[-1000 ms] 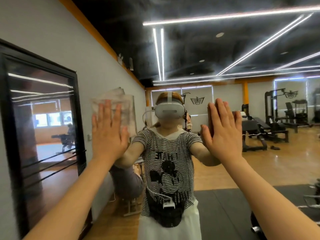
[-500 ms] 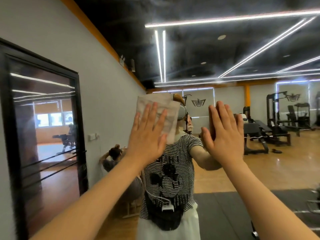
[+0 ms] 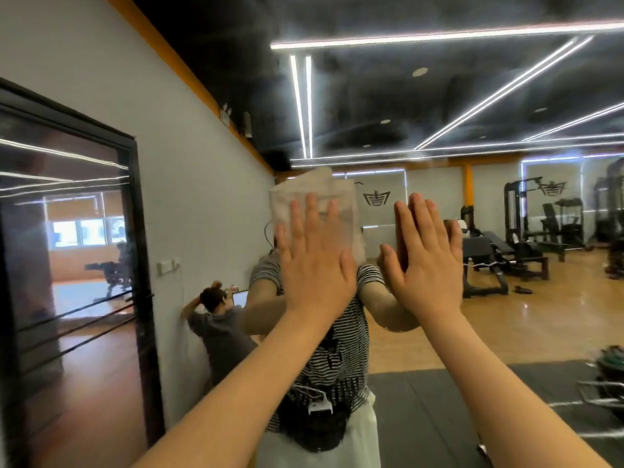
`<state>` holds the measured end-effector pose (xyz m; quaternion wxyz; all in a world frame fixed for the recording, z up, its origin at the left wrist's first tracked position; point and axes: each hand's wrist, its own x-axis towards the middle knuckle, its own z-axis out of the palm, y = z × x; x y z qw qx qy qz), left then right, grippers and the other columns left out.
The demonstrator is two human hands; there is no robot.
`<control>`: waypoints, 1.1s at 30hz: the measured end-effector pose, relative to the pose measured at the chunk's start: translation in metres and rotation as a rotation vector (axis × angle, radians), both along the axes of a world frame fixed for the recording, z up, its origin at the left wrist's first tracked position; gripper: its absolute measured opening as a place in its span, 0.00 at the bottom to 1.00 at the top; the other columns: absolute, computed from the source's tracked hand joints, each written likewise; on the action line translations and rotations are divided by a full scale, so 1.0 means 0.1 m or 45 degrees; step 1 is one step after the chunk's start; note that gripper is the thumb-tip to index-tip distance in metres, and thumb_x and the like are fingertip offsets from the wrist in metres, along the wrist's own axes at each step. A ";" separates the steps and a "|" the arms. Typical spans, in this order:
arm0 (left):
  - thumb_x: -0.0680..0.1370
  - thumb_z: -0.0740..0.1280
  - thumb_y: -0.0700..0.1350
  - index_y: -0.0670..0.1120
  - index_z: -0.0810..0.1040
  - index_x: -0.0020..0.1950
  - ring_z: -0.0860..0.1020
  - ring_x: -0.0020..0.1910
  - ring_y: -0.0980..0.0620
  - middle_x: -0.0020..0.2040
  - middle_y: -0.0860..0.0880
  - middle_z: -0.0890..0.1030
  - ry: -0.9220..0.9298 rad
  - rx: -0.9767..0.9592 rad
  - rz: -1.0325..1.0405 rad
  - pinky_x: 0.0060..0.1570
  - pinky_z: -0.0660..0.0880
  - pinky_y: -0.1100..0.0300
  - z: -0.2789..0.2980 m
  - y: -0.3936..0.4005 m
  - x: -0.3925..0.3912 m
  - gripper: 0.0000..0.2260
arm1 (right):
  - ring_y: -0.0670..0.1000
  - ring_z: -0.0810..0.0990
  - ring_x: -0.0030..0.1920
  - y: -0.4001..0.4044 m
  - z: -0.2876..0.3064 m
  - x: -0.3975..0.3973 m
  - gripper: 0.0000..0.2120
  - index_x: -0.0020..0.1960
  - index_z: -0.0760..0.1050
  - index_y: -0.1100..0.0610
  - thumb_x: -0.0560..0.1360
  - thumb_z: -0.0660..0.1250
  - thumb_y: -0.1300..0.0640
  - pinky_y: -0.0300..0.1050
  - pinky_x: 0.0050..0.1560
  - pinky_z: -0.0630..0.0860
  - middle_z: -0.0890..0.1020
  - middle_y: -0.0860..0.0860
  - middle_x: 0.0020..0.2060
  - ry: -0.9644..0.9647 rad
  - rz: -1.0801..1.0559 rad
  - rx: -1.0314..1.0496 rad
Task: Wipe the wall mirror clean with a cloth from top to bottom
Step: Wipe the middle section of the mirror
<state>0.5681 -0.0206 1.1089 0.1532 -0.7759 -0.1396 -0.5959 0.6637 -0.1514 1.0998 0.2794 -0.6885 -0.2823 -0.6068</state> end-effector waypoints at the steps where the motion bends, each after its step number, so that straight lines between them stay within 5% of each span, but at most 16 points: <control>1: 0.79 0.48 0.53 0.44 0.49 0.79 0.47 0.78 0.41 0.79 0.39 0.49 0.026 0.058 -0.008 0.74 0.43 0.43 -0.01 0.00 0.02 0.29 | 0.52 0.53 0.77 0.00 0.00 0.00 0.30 0.78 0.57 0.55 0.79 0.52 0.43 0.49 0.75 0.40 0.58 0.54 0.77 -0.003 0.016 0.002; 6: 0.78 0.52 0.53 0.44 0.52 0.79 0.50 0.77 0.41 0.78 0.39 0.52 0.067 0.280 -0.037 0.73 0.46 0.44 -0.02 0.21 -0.06 0.30 | 0.51 0.52 0.77 -0.01 0.00 0.00 0.30 0.78 0.57 0.54 0.79 0.51 0.43 0.48 0.75 0.39 0.58 0.54 0.77 -0.012 0.032 0.019; 24: 0.78 0.53 0.53 0.44 0.54 0.78 0.52 0.77 0.41 0.78 0.40 0.54 0.000 0.266 -0.142 0.74 0.45 0.44 -0.05 0.18 -0.05 0.30 | 0.46 0.48 0.77 0.00 -0.03 0.02 0.28 0.77 0.57 0.55 0.79 0.54 0.46 0.54 0.76 0.47 0.59 0.54 0.77 -0.026 0.041 0.055; 33: 0.78 0.53 0.52 0.45 0.52 0.79 0.52 0.77 0.41 0.78 0.41 0.54 0.000 0.260 -0.093 0.74 0.43 0.47 -0.05 0.17 -0.04 0.30 | 0.56 0.56 0.75 -0.04 -0.02 0.00 0.28 0.75 0.60 0.59 0.79 0.55 0.48 0.54 0.74 0.46 0.63 0.59 0.75 -0.064 0.054 0.003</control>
